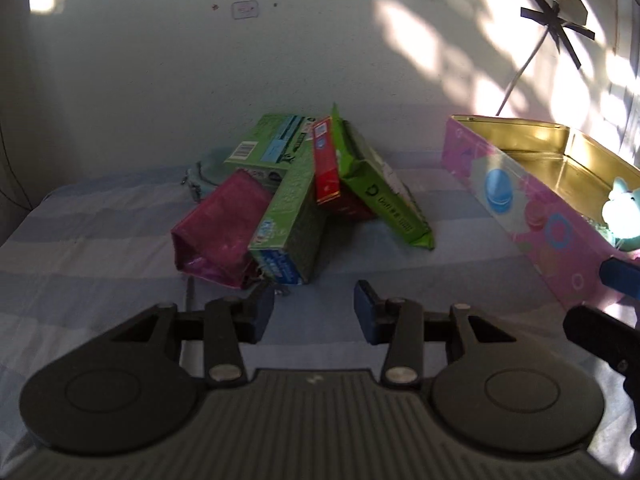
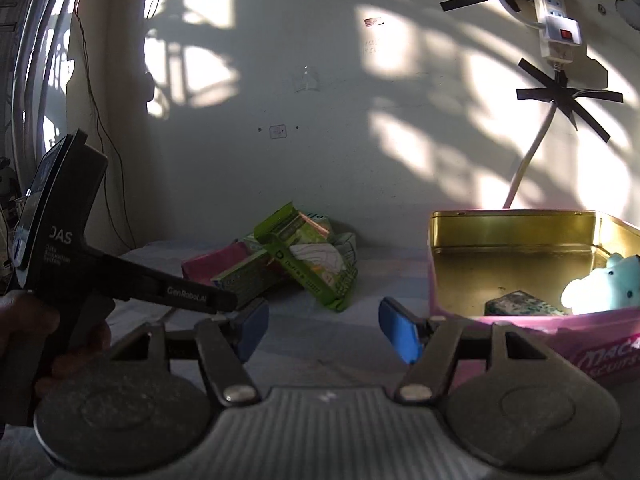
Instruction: Organize objects
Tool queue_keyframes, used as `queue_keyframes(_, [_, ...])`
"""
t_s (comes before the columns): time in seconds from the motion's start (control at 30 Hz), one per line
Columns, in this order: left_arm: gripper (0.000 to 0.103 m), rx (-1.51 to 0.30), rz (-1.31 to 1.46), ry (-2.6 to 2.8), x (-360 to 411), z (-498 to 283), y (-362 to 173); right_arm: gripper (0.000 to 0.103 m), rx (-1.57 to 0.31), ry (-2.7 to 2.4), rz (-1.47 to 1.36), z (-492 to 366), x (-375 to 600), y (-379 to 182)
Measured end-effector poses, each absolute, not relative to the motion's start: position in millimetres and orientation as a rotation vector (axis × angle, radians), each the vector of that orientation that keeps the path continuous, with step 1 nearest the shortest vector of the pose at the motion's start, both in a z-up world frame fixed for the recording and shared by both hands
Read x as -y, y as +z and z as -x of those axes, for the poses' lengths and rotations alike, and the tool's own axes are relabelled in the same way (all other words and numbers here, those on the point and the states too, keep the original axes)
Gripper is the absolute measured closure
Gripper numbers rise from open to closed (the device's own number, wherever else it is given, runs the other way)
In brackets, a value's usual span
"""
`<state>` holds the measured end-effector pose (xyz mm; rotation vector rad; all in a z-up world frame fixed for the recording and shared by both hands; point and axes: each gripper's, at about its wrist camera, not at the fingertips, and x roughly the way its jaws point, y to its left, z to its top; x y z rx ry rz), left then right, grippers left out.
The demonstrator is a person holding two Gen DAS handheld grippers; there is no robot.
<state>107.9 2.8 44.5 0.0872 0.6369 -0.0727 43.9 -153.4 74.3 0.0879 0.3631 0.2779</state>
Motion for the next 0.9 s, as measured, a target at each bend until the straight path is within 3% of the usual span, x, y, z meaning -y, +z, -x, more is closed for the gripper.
queue_keyframes(0.5, [0.055,-0.619,0.020,0.102,-88.0,-116.0,19.8,0.040,-0.501,0.341,-0.037,-68.3,85.7,67.9])
queue_keyframes(0.9, [0.050,-0.601,0.163,0.110,-109.8,-114.6,11.8,0.041,-0.395,0.175,0.101,-144.6,44.6,85.7])
